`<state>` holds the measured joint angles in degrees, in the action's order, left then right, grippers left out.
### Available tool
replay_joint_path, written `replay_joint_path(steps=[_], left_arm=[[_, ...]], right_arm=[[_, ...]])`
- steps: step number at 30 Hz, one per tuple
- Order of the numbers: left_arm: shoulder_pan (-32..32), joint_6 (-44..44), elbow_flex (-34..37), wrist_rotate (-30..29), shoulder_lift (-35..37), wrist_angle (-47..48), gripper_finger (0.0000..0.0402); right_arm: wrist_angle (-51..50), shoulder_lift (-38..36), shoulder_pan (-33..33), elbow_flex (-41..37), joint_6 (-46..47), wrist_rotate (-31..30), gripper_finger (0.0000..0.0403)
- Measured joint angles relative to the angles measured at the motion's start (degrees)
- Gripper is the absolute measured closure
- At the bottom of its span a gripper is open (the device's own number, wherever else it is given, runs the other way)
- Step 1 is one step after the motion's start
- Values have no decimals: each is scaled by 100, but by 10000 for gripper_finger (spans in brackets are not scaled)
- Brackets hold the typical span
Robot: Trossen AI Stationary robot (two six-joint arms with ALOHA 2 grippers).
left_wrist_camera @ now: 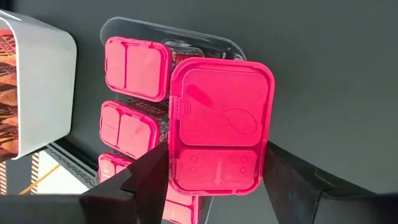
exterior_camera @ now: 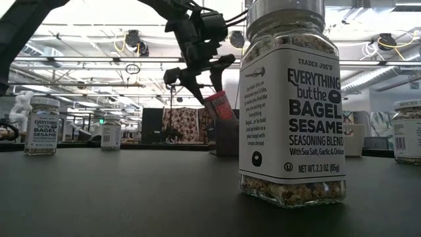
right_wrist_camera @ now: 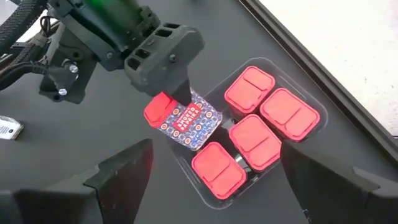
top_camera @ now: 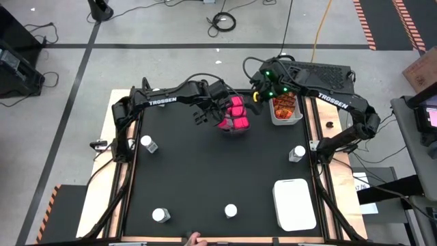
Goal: Sort spices by type
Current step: Put the red seasoning can into the black transparent bin
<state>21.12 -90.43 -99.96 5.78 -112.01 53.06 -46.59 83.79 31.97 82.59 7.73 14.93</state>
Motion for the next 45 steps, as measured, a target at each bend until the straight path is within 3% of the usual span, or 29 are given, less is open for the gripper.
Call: replay_joint_path(steps=[13, 38, 45], left_arm=[[2, 9, 0, 0, 0, -2, 159], [7, 765, 0, 149, -7, -302, 155], [7, 592, 0, 149, -7, -202, 155]], right_arm=[[-167, 0, -22, 0, 0, 21, 57], [-457, 0, -22, 0, -175, 21, 57], [-607, 0, -22, 0, -282, 21, 57]])
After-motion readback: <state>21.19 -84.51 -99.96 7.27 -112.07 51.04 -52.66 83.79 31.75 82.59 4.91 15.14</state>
